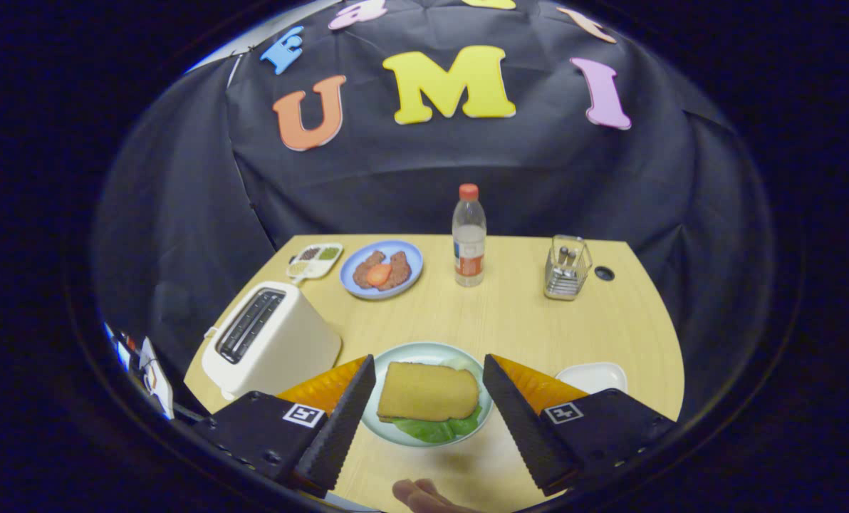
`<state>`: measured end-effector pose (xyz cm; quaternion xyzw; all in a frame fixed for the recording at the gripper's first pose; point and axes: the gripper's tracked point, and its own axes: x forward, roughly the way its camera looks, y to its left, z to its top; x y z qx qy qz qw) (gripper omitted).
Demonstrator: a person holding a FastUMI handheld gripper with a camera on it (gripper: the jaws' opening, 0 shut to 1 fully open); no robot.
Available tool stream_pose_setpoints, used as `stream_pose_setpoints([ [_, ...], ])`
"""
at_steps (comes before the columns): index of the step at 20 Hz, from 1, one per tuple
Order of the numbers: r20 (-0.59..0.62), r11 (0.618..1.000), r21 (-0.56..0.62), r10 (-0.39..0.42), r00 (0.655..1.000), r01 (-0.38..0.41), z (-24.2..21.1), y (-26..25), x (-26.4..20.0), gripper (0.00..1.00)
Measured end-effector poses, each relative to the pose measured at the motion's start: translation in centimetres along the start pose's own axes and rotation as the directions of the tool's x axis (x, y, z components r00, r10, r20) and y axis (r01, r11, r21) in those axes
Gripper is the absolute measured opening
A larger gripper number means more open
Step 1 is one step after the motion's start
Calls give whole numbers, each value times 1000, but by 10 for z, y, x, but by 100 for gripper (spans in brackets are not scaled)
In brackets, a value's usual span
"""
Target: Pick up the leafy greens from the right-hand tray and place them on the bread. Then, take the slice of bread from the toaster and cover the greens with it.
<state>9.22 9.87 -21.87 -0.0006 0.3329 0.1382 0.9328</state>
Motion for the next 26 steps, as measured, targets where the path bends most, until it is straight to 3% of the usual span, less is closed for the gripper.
stream_pose_setpoints([
  [3,189,1000,-15,-23,982,26,36,20,-65,96],
  [8,436,995,-18,-79,897,96,70,53,-176,95],
  [15,563,994,64,-109,819,89,92,70,-284,95],
  [18,597,992,51,-126,792,119,97,68,-309,95],
  [26,564,993,36,-112,818,111,89,71,-310,95],
])
